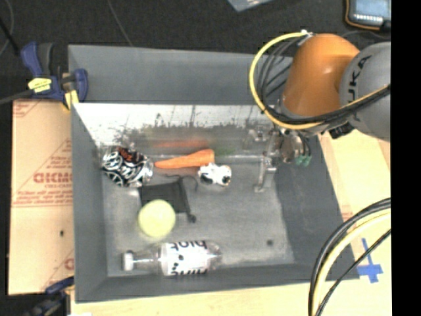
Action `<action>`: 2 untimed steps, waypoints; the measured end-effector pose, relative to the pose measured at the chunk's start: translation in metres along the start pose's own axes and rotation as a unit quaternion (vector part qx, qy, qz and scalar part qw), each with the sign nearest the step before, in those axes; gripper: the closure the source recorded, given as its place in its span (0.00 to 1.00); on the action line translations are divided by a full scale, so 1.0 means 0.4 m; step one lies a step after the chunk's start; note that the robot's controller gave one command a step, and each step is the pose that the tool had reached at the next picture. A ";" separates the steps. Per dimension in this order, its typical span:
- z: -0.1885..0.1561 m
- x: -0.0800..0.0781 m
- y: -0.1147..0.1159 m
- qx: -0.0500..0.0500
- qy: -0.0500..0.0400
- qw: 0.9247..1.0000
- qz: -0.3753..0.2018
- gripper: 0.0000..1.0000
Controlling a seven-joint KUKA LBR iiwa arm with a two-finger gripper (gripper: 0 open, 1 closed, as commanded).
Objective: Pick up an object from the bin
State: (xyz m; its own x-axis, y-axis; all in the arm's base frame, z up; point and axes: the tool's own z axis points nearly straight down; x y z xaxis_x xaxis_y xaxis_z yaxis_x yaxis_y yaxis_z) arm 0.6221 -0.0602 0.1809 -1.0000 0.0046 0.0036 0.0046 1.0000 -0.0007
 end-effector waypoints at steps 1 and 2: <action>-0.013 -0.004 0.000 0.000 -0.004 1.000 0.000 0.00; 0.057 0.008 0.033 0.002 -0.008 1.000 -0.019 0.00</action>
Offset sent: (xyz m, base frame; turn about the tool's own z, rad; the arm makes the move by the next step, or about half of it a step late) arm -0.0168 0.0403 -0.0752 -0.1032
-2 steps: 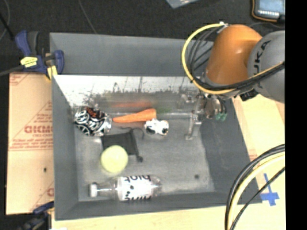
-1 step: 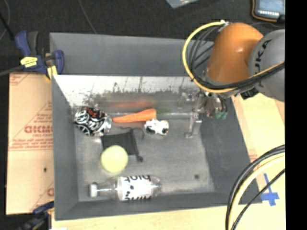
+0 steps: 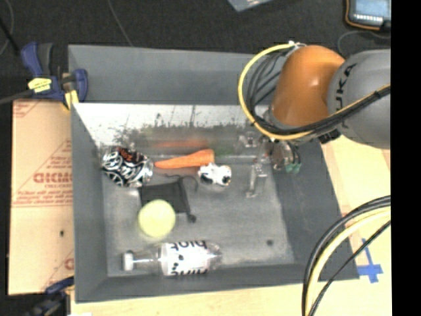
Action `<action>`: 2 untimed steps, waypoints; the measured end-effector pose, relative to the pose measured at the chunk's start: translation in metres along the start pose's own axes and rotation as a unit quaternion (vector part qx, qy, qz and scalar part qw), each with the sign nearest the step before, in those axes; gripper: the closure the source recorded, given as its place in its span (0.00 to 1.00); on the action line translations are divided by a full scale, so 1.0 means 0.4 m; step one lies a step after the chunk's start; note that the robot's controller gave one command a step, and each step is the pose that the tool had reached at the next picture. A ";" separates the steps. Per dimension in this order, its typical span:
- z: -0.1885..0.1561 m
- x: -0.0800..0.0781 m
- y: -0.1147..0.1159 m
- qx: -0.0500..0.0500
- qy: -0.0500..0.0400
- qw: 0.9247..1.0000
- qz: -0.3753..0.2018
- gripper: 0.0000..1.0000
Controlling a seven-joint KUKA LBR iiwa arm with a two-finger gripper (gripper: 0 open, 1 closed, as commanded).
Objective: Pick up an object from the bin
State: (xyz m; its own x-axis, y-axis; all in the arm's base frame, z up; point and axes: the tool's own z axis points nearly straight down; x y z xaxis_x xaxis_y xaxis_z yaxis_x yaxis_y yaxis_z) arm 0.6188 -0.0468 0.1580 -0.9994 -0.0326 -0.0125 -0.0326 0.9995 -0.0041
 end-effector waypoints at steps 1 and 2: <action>0.084 0.012 0.023 -0.002 0.005 1.000 0.008 0.00; 0.096 0.008 0.024 -0.002 0.003 1.000 0.025 0.00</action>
Offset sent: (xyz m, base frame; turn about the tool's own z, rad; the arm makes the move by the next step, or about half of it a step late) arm 0.0147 0.0378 -0.0814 0.0214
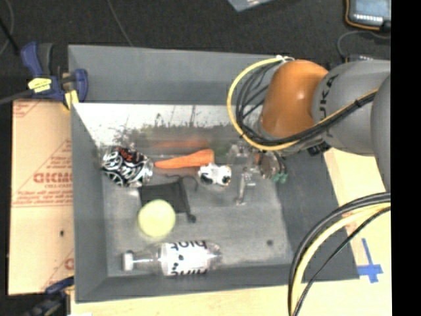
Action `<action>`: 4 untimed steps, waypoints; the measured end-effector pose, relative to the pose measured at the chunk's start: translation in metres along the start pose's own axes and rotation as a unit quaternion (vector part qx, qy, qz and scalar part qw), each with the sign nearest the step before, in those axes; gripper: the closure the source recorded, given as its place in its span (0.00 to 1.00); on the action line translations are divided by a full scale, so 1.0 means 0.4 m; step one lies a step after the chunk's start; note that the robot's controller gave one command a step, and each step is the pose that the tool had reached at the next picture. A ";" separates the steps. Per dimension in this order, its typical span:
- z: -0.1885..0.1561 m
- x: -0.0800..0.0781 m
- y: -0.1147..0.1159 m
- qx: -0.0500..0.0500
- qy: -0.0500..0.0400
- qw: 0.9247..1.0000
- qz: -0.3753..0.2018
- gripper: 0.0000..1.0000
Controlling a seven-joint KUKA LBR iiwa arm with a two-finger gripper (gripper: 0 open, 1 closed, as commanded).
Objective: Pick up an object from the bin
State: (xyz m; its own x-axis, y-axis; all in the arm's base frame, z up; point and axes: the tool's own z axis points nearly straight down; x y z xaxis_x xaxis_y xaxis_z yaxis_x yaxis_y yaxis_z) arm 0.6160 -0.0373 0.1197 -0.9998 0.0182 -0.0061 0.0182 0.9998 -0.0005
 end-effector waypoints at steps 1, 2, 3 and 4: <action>0.073 -0.026 0.001 0.000 -0.002 0.999 -0.035 0.00; 0.093 -0.046 0.062 0.000 -0.003 0.999 -0.039 0.00; 0.086 -0.081 0.097 0.000 -0.006 0.999 -0.032 1.00; 0.086 -0.081 0.097 0.000 -0.006 0.999 -0.032 1.00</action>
Offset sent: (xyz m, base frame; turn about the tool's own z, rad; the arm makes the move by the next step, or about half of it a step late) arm 0.0265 0.0601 -0.0440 0.0471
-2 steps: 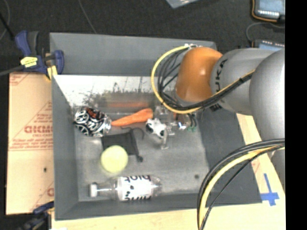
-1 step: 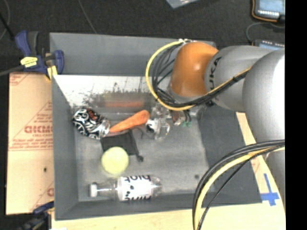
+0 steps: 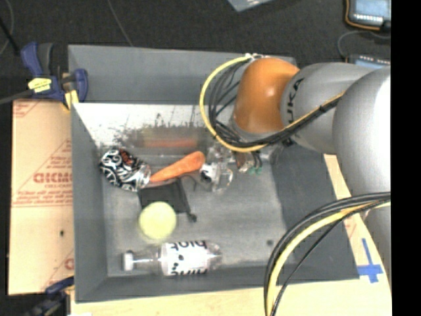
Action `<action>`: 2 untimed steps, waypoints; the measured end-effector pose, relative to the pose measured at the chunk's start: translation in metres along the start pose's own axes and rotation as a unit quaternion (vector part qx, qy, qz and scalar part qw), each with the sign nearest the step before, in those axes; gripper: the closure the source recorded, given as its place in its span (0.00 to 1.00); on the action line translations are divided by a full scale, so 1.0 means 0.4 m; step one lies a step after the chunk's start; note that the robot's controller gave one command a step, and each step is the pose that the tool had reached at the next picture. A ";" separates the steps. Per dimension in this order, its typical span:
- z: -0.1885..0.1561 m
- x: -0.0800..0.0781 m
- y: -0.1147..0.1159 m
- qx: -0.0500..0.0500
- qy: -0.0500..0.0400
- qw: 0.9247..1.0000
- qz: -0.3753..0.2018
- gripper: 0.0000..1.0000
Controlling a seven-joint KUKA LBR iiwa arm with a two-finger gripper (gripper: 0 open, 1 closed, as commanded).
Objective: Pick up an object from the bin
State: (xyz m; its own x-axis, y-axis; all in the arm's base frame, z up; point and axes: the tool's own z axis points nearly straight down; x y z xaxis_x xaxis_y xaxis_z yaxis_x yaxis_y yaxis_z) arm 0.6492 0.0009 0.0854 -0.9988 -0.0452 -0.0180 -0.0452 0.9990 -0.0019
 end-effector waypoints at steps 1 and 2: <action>-0.043 0.004 0.009 0.000 -0.002 1.000 0.006 1.00; -0.080 -0.007 0.013 0.000 -0.004 1.000 0.011 1.00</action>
Offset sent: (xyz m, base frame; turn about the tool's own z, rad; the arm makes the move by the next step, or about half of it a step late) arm 0.0015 0.0067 0.0329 0.0267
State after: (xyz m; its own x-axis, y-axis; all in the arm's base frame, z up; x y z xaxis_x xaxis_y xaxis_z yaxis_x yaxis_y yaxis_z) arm 0.6513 0.0062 0.1173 -0.9994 -0.0233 -0.0253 -0.0233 0.9997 -0.0008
